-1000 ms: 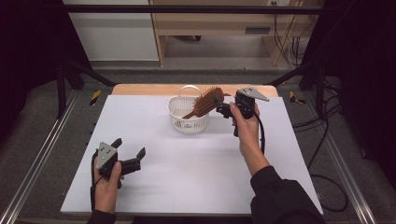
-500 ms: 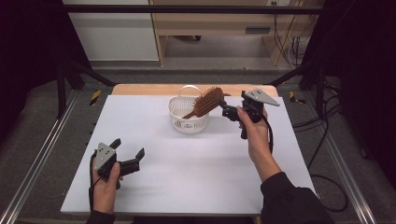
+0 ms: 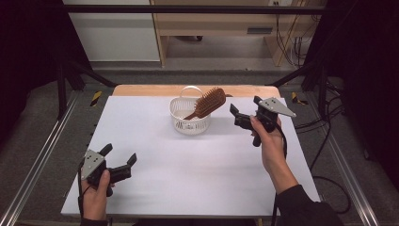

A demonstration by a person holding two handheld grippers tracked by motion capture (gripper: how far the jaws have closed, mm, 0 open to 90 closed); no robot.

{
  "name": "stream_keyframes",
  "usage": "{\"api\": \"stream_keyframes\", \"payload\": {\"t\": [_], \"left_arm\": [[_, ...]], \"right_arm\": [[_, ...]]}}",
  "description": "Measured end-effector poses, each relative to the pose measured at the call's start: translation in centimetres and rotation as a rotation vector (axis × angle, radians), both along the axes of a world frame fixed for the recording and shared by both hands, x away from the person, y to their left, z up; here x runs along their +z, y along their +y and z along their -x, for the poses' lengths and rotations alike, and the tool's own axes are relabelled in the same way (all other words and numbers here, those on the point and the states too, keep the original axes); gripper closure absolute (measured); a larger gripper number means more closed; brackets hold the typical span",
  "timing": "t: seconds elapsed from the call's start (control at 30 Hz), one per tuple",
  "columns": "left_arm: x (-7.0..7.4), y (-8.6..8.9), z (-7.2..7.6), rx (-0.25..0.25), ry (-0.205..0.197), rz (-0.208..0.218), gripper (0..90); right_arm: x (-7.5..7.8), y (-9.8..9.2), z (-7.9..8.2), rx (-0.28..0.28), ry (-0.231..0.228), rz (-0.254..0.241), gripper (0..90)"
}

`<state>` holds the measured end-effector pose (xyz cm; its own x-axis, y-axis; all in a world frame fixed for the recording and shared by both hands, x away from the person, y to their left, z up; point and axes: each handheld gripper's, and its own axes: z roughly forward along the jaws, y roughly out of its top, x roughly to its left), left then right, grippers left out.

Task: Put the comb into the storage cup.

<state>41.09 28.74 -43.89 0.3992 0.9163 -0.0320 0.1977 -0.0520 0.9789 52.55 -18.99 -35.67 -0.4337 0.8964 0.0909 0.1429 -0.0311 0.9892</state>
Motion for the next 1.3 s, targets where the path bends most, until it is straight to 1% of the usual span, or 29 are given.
{"api": "stream_keyframes", "payload": {"t": [0.1,0.17,0.3,0.47,0.6,0.7,0.83,0.97,1.0,1.07,1.13,1.3], "left_arm": [[0.0,0.6,0.5,0.004,-0.006,0.008,1.8],[0.0,1.0,1.0,0.01,-0.002,0.019,1.8],[0.1,1.5,1.5,0.01,-0.008,0.024,1.8],[0.2,1.8,1.7,0.005,-0.01,0.028,1.8],[0.2,2.0,1.8,0.008,-0.03,0.021,1.9],[0.3,2.3,2.0,0.013,-0.048,0.027,2.0],[0.2,2.7,2.3,0.014,-0.053,0.024,2.1],[0.3,3.1,2.5,0.025,-0.058,0.043,2.2],[0.3,3.2,2.4,0.028,-0.058,0.045,2.2],[0.2,3.3,2.4,0.03,-0.056,0.051,2.3],[0.2,3.4,2.4,0.031,-0.054,0.055,2.3],[0.2,3.4,2.5,0.033,-0.058,0.053,2.3]], "right_arm": [[0.0,-0.8,0.6,-0.005,0.003,-0.008,4.8],[0.0,-1.3,1.0,-0.006,0.001,-0.003,4.7],[0.0,-2.2,1.6,-0.008,0.0,0.007,4.7],[-0.3,-3.4,2.6,-0.019,-0.001,0.014,4.7],[-0.9,-4.3,3.4,-0.023,0.0,0.02,4.9],[-1.3,-5.1,4.2,-0.027,0.0,0.017,5.0],[-1.7,-6.0,5.1,-0.039,-0.011,0.025,4.9],[-2.2,-6.8,6.0,-0.05,-0.009,0.021,4.9],[-2.4,-6.9,6.2,-0.051,-0.008,0.027,5.0],[-2.9,-7.1,6.6,-0.052,-0.006,0.029,5.0],[-3.4,-7.2,7.1,-0.049,-0.002,0.047,4.9],[-4.6,-7.4,8.0,-0.05,0.003,0.064,4.7]]}}
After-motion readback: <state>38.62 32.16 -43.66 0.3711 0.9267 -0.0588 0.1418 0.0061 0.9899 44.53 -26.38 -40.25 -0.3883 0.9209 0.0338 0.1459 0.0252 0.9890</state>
